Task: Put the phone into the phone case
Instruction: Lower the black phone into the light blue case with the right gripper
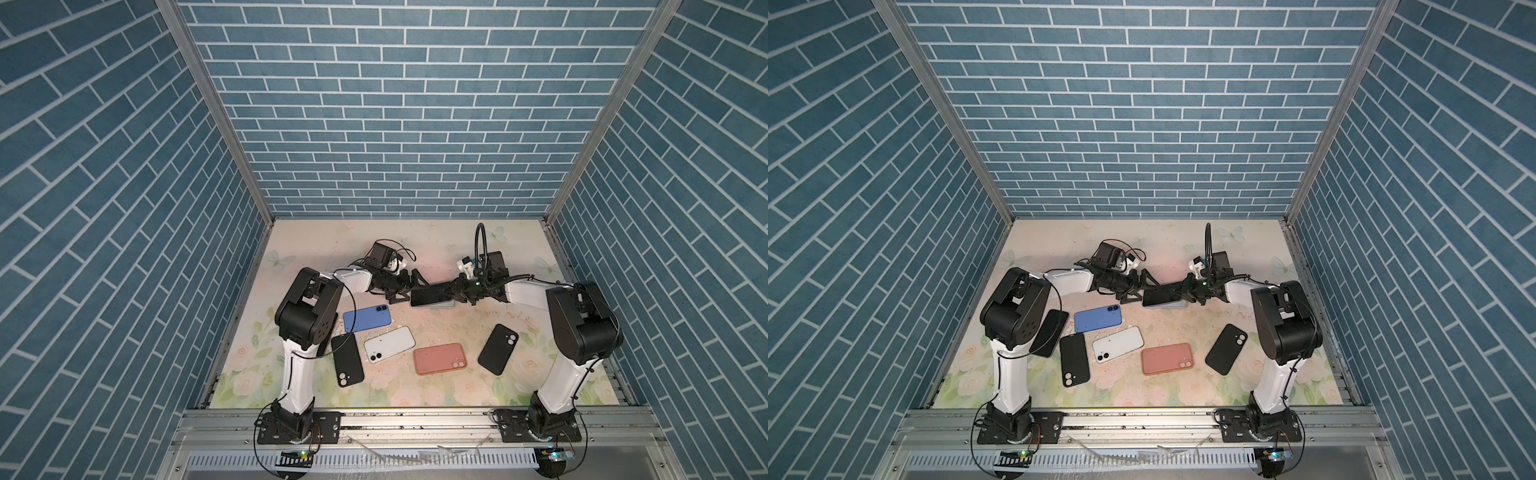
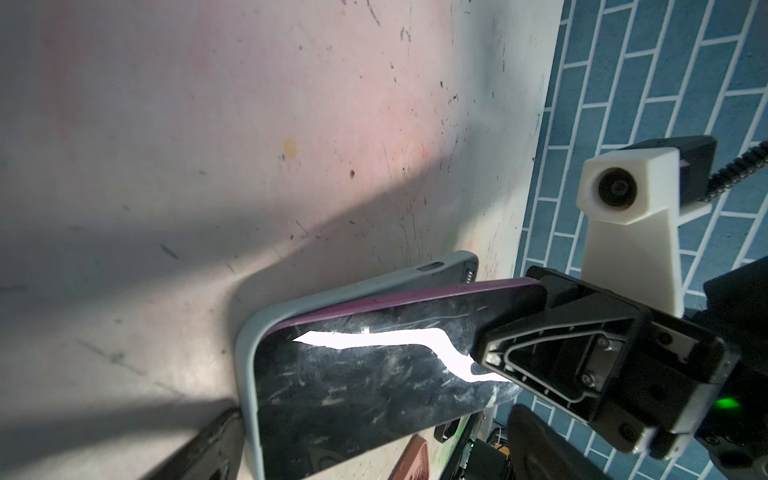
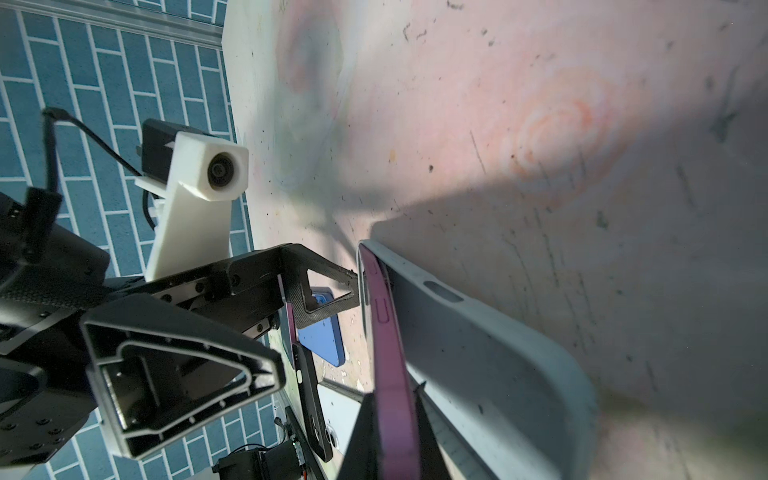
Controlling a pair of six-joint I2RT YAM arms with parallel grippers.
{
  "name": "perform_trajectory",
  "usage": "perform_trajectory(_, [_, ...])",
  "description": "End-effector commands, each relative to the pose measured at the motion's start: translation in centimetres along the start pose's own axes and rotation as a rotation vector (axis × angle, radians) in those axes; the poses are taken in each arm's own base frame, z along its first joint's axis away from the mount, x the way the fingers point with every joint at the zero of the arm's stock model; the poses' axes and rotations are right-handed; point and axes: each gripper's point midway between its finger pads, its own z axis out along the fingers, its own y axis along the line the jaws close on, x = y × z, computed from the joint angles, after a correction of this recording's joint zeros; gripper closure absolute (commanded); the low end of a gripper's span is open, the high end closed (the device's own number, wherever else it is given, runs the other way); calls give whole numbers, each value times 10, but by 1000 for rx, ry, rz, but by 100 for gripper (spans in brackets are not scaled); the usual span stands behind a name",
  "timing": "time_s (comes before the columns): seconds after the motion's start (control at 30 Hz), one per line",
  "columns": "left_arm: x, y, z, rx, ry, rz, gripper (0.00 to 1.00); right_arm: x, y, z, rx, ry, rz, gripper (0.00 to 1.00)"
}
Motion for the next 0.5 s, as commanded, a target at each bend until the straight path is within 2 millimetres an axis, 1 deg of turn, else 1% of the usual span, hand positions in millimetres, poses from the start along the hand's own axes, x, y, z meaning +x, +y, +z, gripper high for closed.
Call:
perform_trajectory(0.0, [8, -3, 15, 9, 23, 18, 0, 36, -113, 1, 454, 28, 105, 90])
perform_trajectory(0.27, [2, -8, 8, -8, -18, 34, 1, 20, -97, -16, 494, -10, 21, 77])
perform_trajectory(0.47, [3, -9, 5, -8, -32, 30, 0, 8, -88, -27, 535, -29, -39, 66])
